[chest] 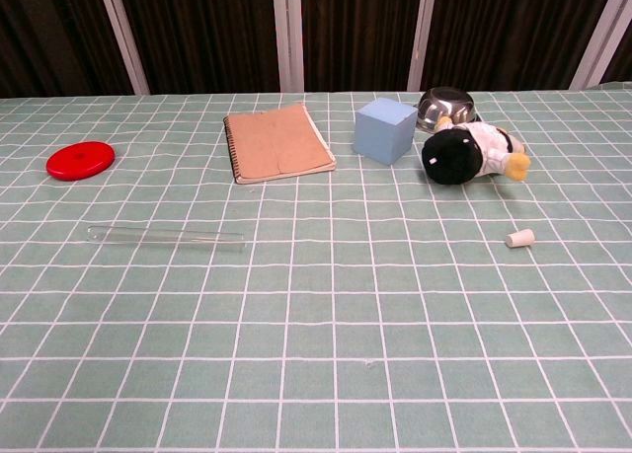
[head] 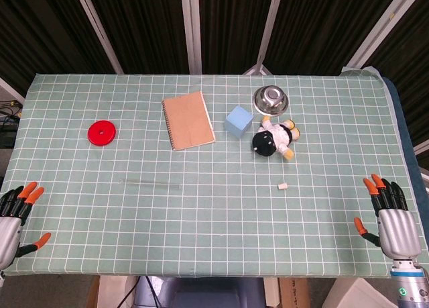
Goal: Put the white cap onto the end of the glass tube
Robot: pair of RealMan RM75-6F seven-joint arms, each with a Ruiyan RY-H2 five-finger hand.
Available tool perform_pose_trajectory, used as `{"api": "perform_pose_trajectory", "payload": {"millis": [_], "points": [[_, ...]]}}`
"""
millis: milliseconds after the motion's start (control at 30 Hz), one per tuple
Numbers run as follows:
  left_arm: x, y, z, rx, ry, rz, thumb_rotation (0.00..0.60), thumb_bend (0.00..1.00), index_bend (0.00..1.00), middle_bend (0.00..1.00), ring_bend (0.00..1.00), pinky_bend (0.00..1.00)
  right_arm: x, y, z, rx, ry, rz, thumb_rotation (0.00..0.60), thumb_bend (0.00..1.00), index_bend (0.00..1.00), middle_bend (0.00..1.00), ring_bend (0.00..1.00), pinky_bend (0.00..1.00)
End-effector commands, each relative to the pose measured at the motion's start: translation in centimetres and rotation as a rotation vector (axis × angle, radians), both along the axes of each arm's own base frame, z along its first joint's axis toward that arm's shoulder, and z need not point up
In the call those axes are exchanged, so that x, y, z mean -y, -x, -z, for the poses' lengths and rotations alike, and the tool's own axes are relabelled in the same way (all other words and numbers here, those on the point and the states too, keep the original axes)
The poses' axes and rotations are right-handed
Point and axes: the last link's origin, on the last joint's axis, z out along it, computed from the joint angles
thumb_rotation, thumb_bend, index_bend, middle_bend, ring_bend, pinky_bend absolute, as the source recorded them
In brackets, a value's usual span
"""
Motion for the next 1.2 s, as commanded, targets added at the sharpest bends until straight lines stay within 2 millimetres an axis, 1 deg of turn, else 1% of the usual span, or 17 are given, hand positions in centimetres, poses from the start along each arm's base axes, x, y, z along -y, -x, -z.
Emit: {"api": "perform_pose_trajectory", "payload": {"millis": [33, 200, 300, 400, 500, 567, 633, 667, 700, 733, 833, 933, 1200], "points": [[-0.1, 0.0, 0.1, -0.005, 0.003, -0.006, 0.600, 0.26, 0.10, 0.03, 0.00, 0.00, 0.0, -0.1, 0.0, 0.002, -0.004, -0.003, 0.600, 0.36, 0.00, 0.00, 0.00, 0.00], [-1.1, -0.2, 0.6, -0.014, 0.013, -0.019, 0.600, 0.26, 0.10, 0.03, 0.00, 0.00, 0.0, -0.1, 0.2, 0.010, -0.014, 0.000, 0.600, 0.36, 0.00, 0.00, 0.00, 0.00], [-2.2, -0.9, 0.9, -0.023, 0.027, -0.016, 0.600, 0.26, 0.10, 0.04, 0.00, 0.00, 0.0, -0.1, 0.3, 0.013, -0.018, 0.004, 0.600, 0.36, 0.00, 0.00, 0.00, 0.00], [-4.3, -2.4, 1.6, -0.035, 0.042, 0.006, 0.600, 0.26, 0.11, 0.05, 0.00, 0.00, 0.1, -0.1, 0.3, 0.018, -0.021, 0.006, 0.600, 0.36, 0.00, 0.00, 0.00, 0.00], [-7.0, -4.8, 3.1, -0.038, 0.081, 0.022, 0.600, 0.27, 0.19, 0.11, 0.00, 0.00, 0.2, -0.2, 0.4, 0.024, -0.025, 0.006, 0.600, 0.36, 0.00, 0.00, 0.00, 0.00], [-8.8, -6.3, 4.1, -0.054, 0.103, 0.033, 0.600, 0.29, 0.26, 0.19, 0.00, 0.00, 0.3, -0.2, 0.4, 0.027, -0.026, 0.007, 0.600, 0.36, 0.00, 0.00, 0.00, 0.00], [-10.2, -7.5, 5.1, -0.071, 0.113, 0.044, 0.600, 0.32, 0.29, 0.24, 0.00, 0.00, 0.3, -0.2, 0.4, 0.029, -0.028, 0.009, 0.600, 0.36, 0.00, 0.00, 0.00, 0.00], [-11.4, -8.4, 6.2, -0.084, 0.122, 0.042, 0.600, 0.34, 0.30, 0.27, 0.00, 0.00, 0.4, -0.1, 0.5, 0.030, -0.032, 0.012, 0.600, 0.36, 0.00, 0.00, 0.00, 0.00], [-12.8, -9.5, 8.1, -0.100, 0.151, 0.058, 0.600, 0.35, 0.31, 0.29, 0.01, 0.00, 0.4, -0.1, 0.4, 0.038, -0.033, 0.014, 0.600, 0.36, 0.00, 0.00, 0.00, 0.00], [-13.6, -9.9, 9.1, -0.111, 0.153, 0.045, 0.600, 0.37, 0.32, 0.32, 0.01, 0.00, 0.4, -0.1, 0.4, 0.039, -0.035, 0.014, 0.600, 0.36, 0.00, 0.00, 0.00, 0.00], [-14.7, -10.6, 11.2, -0.140, 0.162, 0.019, 0.600, 0.41, 0.35, 0.36, 0.02, 0.00, 0.4, -0.2, 0.6, 0.041, -0.043, 0.014, 0.600, 0.36, 0.00, 0.00, 0.00, 0.00], [-15.3, -11.2, 13.0, -0.169, 0.181, 0.008, 0.600, 0.42, 0.37, 0.37, 0.03, 0.00, 0.4, -0.2, 0.6, 0.044, -0.048, 0.013, 0.600, 0.36, 0.00, 0.00, 0.00, 0.00], [-16.0, -12.1, 16.0, -0.197, 0.200, 0.002, 0.600, 0.42, 0.40, 0.36, 0.03, 0.00, 0.5, -0.1, 0.6, 0.060, -0.049, 0.020, 0.600, 0.36, 0.00, 0.00, 0.00, 0.00]]}}
